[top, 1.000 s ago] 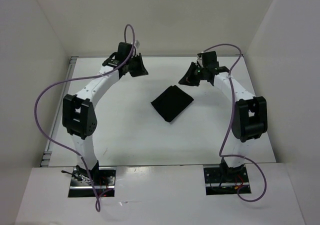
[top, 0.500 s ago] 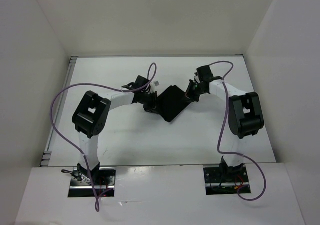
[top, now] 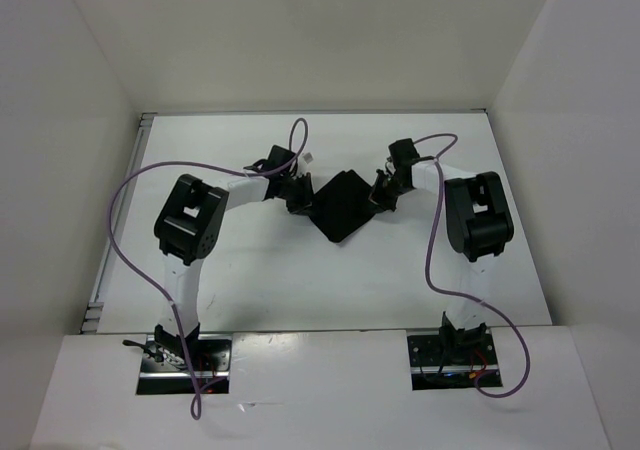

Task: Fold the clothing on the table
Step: Fold the skirt

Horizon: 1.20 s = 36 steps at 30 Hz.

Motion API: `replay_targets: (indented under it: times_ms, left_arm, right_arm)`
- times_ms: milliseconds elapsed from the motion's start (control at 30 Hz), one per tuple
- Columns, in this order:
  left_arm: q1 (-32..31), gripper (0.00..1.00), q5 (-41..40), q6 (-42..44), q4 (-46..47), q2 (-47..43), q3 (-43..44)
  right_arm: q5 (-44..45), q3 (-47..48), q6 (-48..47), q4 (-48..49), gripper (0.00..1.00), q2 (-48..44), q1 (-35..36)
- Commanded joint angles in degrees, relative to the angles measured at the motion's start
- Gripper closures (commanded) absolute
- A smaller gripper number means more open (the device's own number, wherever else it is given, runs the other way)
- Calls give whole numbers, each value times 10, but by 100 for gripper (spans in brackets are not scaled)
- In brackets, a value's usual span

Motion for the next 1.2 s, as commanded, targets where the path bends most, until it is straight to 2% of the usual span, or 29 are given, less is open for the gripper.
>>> replay_targets:
  times_ms: [0, 167, 333, 433, 467, 567, 600, 633, 700, 733, 800, 833, 867, 933, 1000, 1100, 1167]
  left_arm:
    - [3, 100, 8, -5, 19, 15, 18]
    - [15, 100, 8, -5, 19, 8, 13]
    - [15, 100, -6, 23, -18, -78, 24]
    - [27, 94, -6, 37, -52, -140, 42]
    - [27, 89, 1, 43, -59, -155, 42]
    - [33, 78, -6, 43, -72, -215, 30]
    - [33, 70, -6, 43, -72, -245, 7]
    - [33, 63, -11, 43, -72, -259, -7]
    - [33, 56, -16, 43, -72, -300, -51]
    - [33, 47, -16, 36, -67, -315, -69]
    - [33, 37, -30, 30, -67, -360, -101]
    - [33, 31, -30, 30, -67, -376, -116]
    - [33, 19, -38, 23, -61, -392, -146]
    - [33, 0, -53, 23, -61, -438, -170]
    - [33, 0, -71, 16, -69, -474, -193]
    - [33, 0, -79, 16, -82, -506, -207]
    - [33, 0, -79, 16, -82, -527, -227]
  right_arm:
    - [46, 7, -12, 5, 100, 31, -12]
    - [34, 13, -24, -5, 100, -15, -17]
    - [28, 30, -42, -41, 100, -113, -47]
    - [-11, 42, -57, -67, 98, -182, -92]
    - [-24, 42, -57, -74, 98, -198, -119]
    - [-69, 34, -74, -92, 88, -252, -156]
    - [-90, 21, -81, -99, 79, -278, -176]
    - [-103, 13, -81, -100, 75, -291, -185]
    - [-131, -28, -86, -100, 63, -320, -213]
    - [-160, -45, -86, -93, 60, -356, -223]
    - [-198, -81, -86, -87, 54, -392, -244]
    - [-224, -118, -92, -79, 47, -408, -268]
    - [-260, -133, -92, -79, 45, -437, -274]
    - [-279, -170, -92, -74, 37, -460, -274]
    - [-287, -192, -97, -74, 32, -485, -279]
    - [-280, -211, -97, -86, 17, -505, -286]
    - [-266, -217, -102, -93, 16, -512, -292]
